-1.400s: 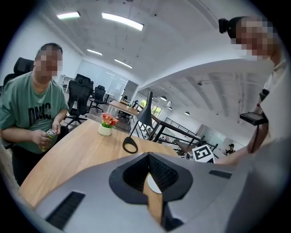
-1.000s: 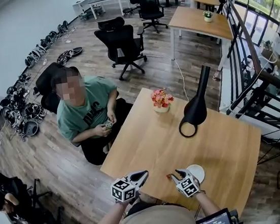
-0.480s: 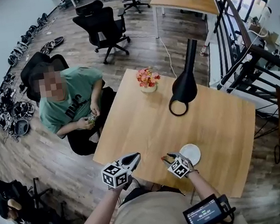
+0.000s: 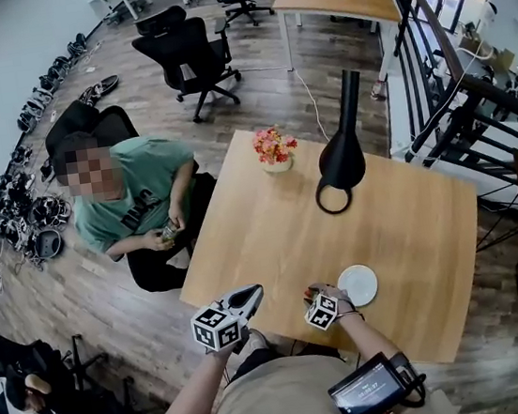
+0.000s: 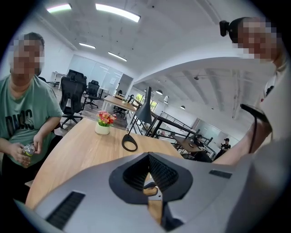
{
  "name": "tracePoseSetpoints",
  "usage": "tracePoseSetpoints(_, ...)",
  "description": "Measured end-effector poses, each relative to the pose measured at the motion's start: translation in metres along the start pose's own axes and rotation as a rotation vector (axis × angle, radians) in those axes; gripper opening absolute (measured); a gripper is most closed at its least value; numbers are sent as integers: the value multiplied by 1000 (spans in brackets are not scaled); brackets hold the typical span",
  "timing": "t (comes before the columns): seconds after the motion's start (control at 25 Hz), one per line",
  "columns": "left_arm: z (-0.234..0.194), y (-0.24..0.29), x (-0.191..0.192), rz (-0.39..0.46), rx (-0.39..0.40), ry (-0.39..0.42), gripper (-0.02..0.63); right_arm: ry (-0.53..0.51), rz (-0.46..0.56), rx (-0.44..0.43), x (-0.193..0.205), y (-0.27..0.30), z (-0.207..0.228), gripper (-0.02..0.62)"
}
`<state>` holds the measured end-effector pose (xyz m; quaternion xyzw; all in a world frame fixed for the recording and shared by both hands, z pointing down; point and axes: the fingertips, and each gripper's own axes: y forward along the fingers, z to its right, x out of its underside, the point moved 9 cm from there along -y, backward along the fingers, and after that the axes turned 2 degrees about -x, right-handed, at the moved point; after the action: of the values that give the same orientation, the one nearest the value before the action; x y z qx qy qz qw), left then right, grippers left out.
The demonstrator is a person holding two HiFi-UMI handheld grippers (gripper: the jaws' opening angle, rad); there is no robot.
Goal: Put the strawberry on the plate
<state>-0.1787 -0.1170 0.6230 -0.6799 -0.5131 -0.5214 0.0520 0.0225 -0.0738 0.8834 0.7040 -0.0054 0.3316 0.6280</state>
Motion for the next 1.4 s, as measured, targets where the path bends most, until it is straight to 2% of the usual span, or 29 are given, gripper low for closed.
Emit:
tracePoseSetpoints(0.36, -3, -5, 3, 17, -19, -10, 5, 16, -45, 24, 6, 15, -1, 143)
tracePoseSetpoints(0.68, -4, 0, -2, 21, -9, -1, 5, 154, -12, 44, 6, 5, 7, 138)
tracePoseSetpoints(0.8, -5, 2, -3, 26, -2, -1, 5, 232, 51, 55, 3, -14, 11, 138)
tracePoseSetpoints(1.04, -3, 0, -3, 46, 16, -8, 5, 354, 213, 134, -14, -84, 25, 138)
tracePoseSetpoints(1.4, 14, -13, -19, 117, 53, -11, 5, 473, 539, 249, -51, -205, 45, 137)
